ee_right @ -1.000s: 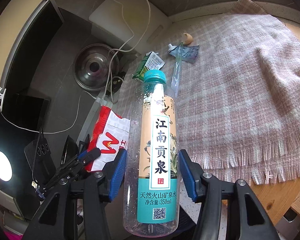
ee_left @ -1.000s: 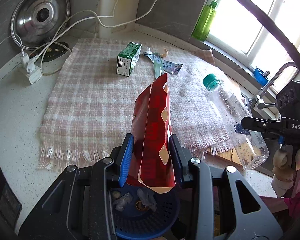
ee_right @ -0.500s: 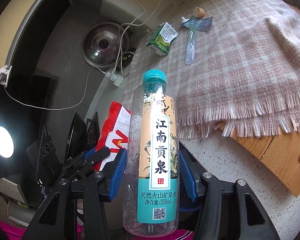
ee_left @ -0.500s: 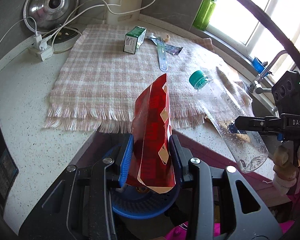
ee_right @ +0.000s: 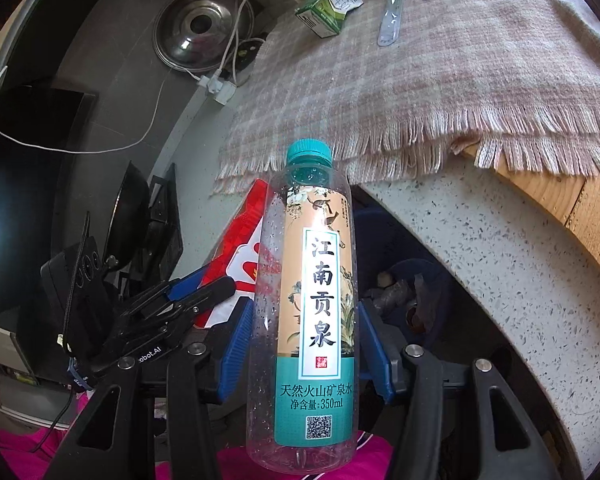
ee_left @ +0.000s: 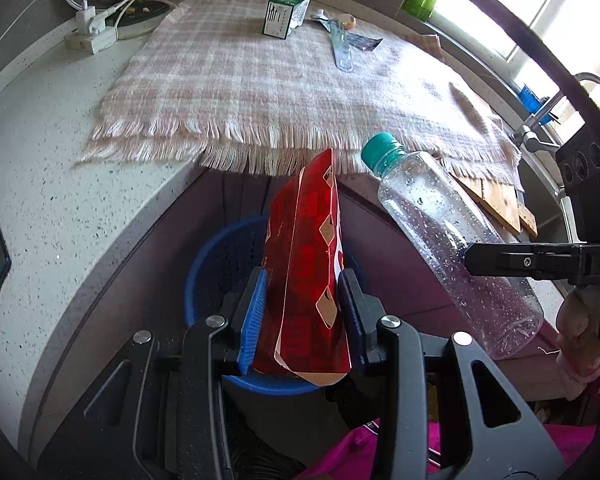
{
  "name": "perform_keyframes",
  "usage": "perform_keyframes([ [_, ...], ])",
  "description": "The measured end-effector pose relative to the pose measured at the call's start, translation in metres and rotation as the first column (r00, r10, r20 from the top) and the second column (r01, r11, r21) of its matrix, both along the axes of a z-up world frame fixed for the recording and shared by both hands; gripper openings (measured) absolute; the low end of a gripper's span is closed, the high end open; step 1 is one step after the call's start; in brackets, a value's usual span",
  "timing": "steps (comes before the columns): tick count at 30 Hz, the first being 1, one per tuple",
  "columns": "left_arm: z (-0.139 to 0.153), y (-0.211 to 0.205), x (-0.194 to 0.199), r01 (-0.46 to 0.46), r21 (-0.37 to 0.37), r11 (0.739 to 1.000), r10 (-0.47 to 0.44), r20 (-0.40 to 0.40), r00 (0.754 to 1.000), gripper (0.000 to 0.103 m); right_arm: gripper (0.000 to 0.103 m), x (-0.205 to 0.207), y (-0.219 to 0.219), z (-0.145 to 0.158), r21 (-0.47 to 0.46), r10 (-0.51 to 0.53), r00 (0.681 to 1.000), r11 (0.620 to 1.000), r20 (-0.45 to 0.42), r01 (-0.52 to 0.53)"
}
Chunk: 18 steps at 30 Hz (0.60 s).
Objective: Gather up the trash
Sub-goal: 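Carry the red bag and water bottle with both tools over the wastebasket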
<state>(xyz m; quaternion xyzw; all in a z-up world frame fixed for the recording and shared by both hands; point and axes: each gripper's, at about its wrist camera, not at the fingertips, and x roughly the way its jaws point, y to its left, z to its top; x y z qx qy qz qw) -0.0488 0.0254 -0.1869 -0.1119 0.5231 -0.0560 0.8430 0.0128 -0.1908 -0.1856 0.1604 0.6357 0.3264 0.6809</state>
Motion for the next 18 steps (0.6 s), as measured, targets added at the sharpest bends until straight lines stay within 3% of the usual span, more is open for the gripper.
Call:
perform_keyframes([
  [12,-0.042,0.001,-0.004,-0.018,0.002,1.0,0.018,-0.09,0.996,0.036,0.055,-0.014,0.023,-0.03,-0.092,0.061,0.997,0.994,-0.049,-0.066],
  [18,-0.069,0.002,-0.004,-0.025,-0.002,1.0,0.025,-0.145,0.989,0.036,0.055,-0.021,0.033,-0.047,-0.182,0.114,0.993,0.976,-0.04,-0.119],
])
